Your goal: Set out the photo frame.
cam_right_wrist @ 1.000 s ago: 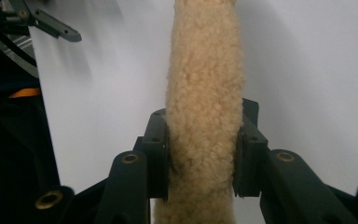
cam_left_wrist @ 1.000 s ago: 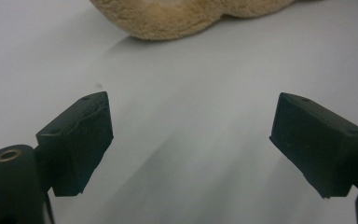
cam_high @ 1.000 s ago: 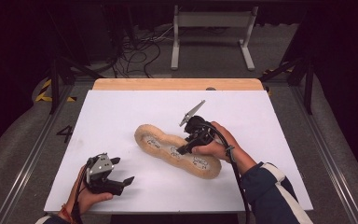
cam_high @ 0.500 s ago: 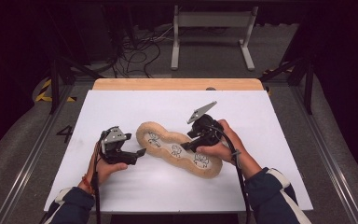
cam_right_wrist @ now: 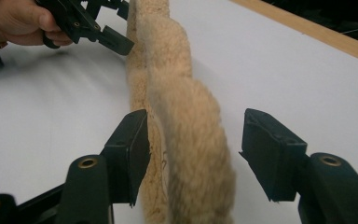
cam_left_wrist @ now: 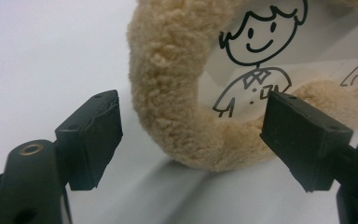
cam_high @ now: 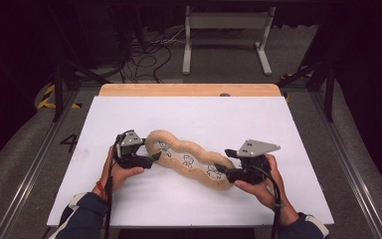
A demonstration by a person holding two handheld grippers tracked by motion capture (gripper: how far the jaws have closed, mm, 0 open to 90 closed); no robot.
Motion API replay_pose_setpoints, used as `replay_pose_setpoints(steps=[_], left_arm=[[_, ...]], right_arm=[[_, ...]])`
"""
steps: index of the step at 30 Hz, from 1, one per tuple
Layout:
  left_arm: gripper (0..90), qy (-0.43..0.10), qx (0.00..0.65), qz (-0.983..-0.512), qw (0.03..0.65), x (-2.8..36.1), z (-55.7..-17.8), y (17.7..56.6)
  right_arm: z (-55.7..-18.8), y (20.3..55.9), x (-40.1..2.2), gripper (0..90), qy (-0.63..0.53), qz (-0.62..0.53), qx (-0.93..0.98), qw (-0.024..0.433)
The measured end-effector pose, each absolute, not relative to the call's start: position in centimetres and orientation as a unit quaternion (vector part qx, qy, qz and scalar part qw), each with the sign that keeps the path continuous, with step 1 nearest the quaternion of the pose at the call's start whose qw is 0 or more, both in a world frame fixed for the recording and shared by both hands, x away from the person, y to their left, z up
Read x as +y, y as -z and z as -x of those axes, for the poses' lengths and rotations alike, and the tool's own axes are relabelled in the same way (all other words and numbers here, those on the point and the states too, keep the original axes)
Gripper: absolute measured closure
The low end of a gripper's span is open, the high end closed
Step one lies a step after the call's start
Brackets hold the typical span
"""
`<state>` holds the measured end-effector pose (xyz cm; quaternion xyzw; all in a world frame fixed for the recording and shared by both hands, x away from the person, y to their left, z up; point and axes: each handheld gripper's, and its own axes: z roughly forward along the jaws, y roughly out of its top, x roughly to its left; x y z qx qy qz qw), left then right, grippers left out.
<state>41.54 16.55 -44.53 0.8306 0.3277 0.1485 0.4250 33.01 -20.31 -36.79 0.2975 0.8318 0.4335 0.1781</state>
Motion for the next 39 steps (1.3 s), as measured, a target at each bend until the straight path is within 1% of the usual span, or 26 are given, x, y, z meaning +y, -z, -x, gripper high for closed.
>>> replay_pose_setpoints(steps=[2,3,7,9,11,13,14,17,19,21,25,29,32,39], left_arm=[[21.8,-0.148,0.328,-0.831,0.424,16.3,-41.6,44.5],[24.0,-0.147,0.325,-0.832,0.425,16.3,-41.7,44.5],[32.1,-0.152,0.318,-0.832,0.429,16.2,-41.7,44.5],[33.2,-0.159,0.321,-0.83,0.427,16.3,-41.7,44.4],[36.7,-0.158,0.318,-0.828,0.434,16.5,-41.8,44.3],[39.2,-0.157,0.316,-0.828,0.436,16.5,-41.9,44.4],[41.1,-0.158,0.316,-0.827,0.436,16.5,-41.9,44.4],[45.3,-0.165,0.313,-0.828,0.435,16.5,-42.0,44.4],[47.2,-0.163,0.313,-0.828,0.436,16.6,-42.0,44.4],[48.5,-0.164,0.309,-0.83,0.434,16.7,-42.0,44.4],[54.6,-0.17,0.307,-0.834,0.426,16.9,-41.7,44.2],[59.4,-0.164,0.307,-0.836,0.424,17.3,-41.3,44.1],[60.6,-0.163,0.304,-0.839,0.421,17.4,-41.0,44.0],[60.4,-0.157,0.307,-0.839,0.421,17.4,-40.3,44.0]], right_arm=[[-32.0,37.6,-20.9,42.0,-0.433,-0.305,0.824,0.202],[-31.7,38.0,-21.2,42.6,-0.436,-0.314,0.818,0.203],[-31.2,40.0,-22.2,42.8,-0.435,-0.35,0.808,0.187],[-31.0,40.8,-22.3,42.9,-0.439,-0.361,0.805,0.171],[-30.9,41.6,-22.3,44.0,-0.435,-0.37,0.805,0.163],[-30.9,42.0,-22.2,47.1,-0.436,-0.378,0.8,0.162],[-30.9,42.2,-22.2,52.0,-0.441,-0.384,0.796,0.159],[-30.8,42.5,-22.1,59.2,-0.442,-0.378,0.797,0.162],[-30.6,42.6,-22.1,61.1,-0.442,-0.375,0.798,0.167],[-30.5,42.6,-22.1,62.0,-0.442,-0.374,0.798,0.168],[-30.4,42.5,-22.1,62.8,-0.434,-0.37,0.802,0.177],[-30.8,42.5,-22.4,63.2,-0.434,-0.374,0.8,0.181],[-31.1,42.6,-22.6,63.4,-0.434,-0.375,0.798,0.183],[-31.9,42.6,-23.2,63.8,-0.439,-0.383,0.792,0.183]])
